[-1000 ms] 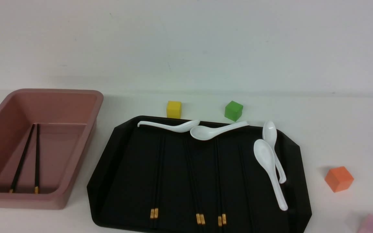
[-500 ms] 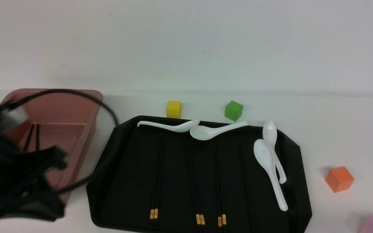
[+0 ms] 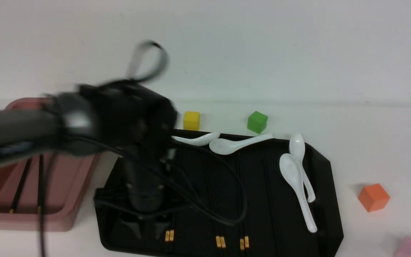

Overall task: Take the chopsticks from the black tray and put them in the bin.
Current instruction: Use the left arm to grab a pair of chopsticks

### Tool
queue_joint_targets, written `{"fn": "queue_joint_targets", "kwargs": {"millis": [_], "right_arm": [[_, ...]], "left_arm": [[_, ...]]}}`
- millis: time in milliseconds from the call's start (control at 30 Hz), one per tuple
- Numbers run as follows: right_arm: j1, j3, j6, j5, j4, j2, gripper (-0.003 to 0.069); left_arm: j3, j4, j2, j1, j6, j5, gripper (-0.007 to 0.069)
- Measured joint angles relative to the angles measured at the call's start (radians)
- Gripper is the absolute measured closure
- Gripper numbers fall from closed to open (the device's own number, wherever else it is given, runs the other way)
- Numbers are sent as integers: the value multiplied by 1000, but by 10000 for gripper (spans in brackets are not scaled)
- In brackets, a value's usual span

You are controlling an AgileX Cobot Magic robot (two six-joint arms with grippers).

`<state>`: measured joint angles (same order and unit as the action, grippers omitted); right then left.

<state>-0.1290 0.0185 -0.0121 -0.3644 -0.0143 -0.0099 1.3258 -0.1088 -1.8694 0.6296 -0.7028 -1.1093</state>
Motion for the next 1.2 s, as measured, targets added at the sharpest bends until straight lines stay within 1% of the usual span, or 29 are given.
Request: {"fn": "queue_joint_targets", "kwargs": {"millis": [100,200,400,600,733,867,1033,1200], "right_arm": [[0,0,0,0,0,0,419],[0,0,0,0,0,0,419],[0,0,0,0,0,0,419],[0,0,0,0,0,0,419],[0,0,0,0,0,0,419],[0,0,0,0,0,0,419],[0,0,0,0,0,0,419],[0,0,0,0,0,0,419]], "left_arm": [[39,-62,-54,46,-47,-4,303],[50,-77,-72,55,-63,18,284],[59,-77,-73,35,-71,71,292],[59,-26,-73,-20,-71,101,335],[59,-13,-75,-48,-71,155,361],[59,-9,-92,-54,-52,192,357],[60,4,-126,-54,-40,202,319],[64,6,-172,-54,-28,220,305]]}}
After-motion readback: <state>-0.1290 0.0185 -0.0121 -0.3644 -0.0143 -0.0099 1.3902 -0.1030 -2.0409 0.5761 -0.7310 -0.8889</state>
